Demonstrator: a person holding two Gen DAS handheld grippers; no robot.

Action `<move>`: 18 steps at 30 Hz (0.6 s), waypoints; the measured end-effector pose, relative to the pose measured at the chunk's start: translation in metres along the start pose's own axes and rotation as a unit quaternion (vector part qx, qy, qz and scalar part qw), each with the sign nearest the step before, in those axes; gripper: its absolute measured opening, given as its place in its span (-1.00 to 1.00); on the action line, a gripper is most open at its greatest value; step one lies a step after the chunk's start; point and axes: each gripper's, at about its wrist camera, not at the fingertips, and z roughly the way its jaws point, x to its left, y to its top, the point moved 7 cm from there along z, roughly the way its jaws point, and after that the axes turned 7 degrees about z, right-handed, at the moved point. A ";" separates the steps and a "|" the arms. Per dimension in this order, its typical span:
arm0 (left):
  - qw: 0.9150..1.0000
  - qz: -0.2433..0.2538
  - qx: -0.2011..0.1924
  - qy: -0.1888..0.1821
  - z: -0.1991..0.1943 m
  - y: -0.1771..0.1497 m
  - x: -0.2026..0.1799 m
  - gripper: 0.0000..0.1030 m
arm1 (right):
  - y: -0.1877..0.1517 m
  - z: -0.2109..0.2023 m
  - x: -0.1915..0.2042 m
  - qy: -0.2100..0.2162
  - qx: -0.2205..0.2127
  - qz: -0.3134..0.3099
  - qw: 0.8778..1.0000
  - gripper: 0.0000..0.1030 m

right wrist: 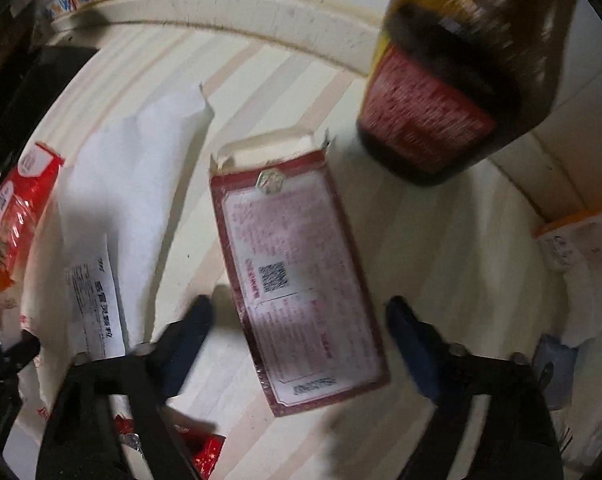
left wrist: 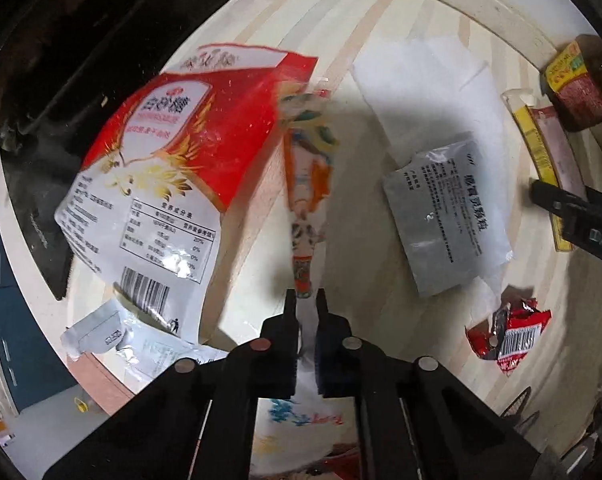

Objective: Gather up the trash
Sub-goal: 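Grasp the printed snack wrapper with the left tool while the right tool grasps the pink box, then carry the wrapper and pink box to the bin and release both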

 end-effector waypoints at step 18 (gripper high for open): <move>0.987 -0.042 -0.150 -0.031 -0.134 -0.088 0.066 -0.97 | -0.061 -0.151 0.050 0.089 -0.103 0.022 0.991 0.17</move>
